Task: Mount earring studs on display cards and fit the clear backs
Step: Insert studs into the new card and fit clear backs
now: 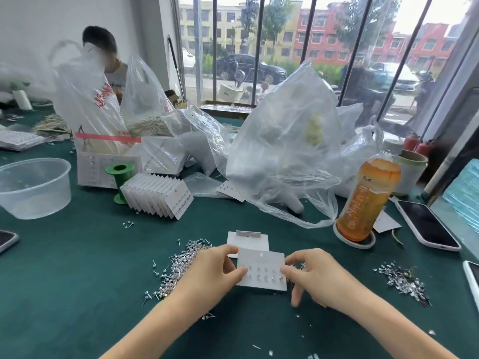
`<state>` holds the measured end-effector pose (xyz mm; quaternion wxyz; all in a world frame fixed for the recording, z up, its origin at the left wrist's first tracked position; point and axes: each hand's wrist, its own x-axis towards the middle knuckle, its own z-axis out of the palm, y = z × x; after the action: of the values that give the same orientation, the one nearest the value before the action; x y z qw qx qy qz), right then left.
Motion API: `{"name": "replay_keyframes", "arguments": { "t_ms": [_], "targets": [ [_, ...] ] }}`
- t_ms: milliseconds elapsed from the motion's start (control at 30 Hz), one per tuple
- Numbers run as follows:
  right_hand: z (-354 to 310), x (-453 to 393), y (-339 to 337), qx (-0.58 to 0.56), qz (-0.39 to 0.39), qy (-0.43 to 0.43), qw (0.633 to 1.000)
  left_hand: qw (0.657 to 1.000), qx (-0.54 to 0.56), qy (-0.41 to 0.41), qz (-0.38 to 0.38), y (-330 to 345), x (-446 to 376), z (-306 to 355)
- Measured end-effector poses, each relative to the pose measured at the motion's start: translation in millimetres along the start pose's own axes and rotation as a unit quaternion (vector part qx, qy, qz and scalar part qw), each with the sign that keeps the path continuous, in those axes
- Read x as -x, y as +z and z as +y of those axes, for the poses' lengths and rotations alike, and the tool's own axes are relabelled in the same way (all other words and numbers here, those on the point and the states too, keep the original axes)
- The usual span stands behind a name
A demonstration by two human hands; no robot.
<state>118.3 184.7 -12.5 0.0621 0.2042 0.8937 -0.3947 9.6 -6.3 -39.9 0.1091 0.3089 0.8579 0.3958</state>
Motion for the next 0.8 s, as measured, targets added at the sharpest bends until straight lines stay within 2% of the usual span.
{"name": "replay_keyframes", "arguments": {
  "t_ms": [100, 300, 433, 533, 700, 800],
  "targets": [
    [-3.0, 0.7, -0.4, 0.002, -0.002, -0.004, 1.0, 1.0, -0.03, 0.004, 0.001, -0.5, 0.8, 1.5],
    [-15.2, 1.8, -5.1, -0.094, 0.009, -0.009, 0.995, 0.996, 0.08, -0.027, 0.009, -4.8, -1.1, 0.8],
    [-46.1, -21.5, -15.9, -0.104, 0.059, -0.073, 0.99, 0.987, 0.133, -0.035, 0.078, -27.4, -9.0, 1.5],
    [-72.6, -58.1, -17.8, -0.034, 0.092, -0.116, 0.988, 0.98, 0.15, -0.041, 0.122, -49.6, -16.6, -2.6],
    [-111.3, -125.4, 1.2, -0.046, 0.05, -0.128, 0.989, 0.964, 0.139, -0.077, 0.213, -70.7, -37.6, -22.1],
    [-121.2, -158.7, 20.2, -0.052, 0.044, -0.12, 0.99, 0.961, 0.101, -0.095, 0.239, -72.1, -51.9, -35.4]
  ]
}}
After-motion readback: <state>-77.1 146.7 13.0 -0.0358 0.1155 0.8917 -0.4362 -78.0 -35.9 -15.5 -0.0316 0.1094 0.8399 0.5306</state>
